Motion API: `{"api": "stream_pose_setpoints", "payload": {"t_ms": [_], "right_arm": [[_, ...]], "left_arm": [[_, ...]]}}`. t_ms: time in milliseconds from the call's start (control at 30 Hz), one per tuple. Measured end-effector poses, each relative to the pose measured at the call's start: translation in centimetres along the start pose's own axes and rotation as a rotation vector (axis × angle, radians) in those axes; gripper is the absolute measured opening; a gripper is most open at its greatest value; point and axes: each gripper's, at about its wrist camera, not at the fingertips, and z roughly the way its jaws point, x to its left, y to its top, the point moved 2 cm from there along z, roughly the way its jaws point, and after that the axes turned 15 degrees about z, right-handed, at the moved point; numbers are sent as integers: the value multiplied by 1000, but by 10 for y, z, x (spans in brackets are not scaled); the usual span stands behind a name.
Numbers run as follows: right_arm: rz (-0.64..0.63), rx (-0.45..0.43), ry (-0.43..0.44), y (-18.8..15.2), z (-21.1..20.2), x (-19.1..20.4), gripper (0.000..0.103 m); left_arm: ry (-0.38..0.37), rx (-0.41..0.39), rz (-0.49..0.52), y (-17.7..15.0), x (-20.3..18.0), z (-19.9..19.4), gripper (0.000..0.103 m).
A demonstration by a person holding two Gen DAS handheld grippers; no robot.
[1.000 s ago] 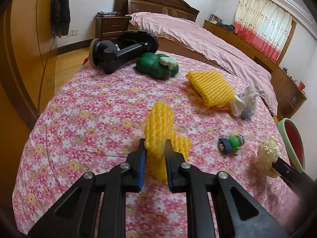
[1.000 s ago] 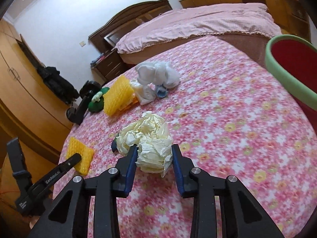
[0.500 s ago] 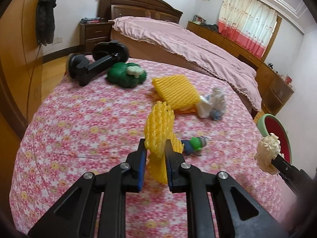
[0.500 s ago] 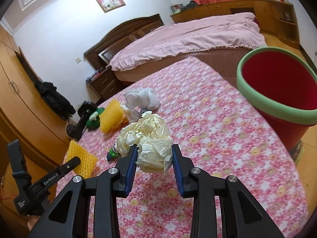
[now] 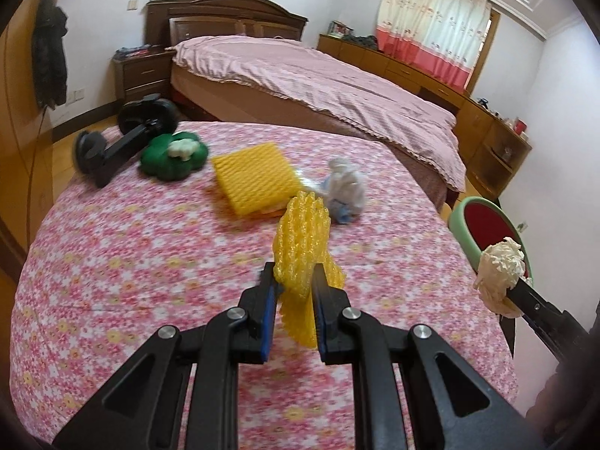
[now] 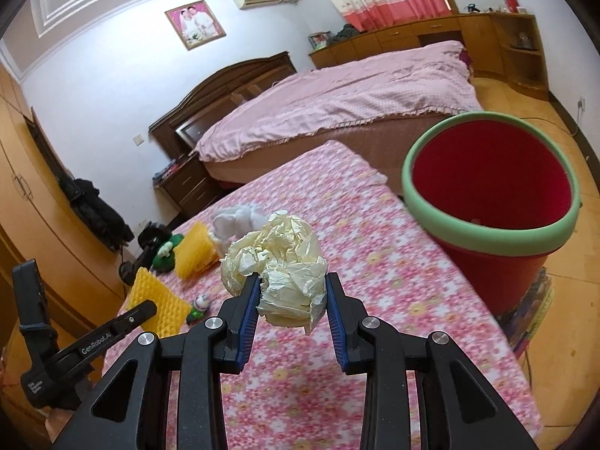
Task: Collect trash
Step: 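Carry the foam net and white bag over the red bucket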
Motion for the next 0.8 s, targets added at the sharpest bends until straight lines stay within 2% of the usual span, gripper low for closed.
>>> {"api": "stream_pose_setpoints", "payload": {"t_ms": [333,800], "right_arm": [[61,-62,-31,21,-16,-34,35],[167,-144,-115,53,-31,-90,35]], "left_arm": [[-76,-4,95,25,-52,14,17],[-227,-17,240,66,-144,47,17]]}}
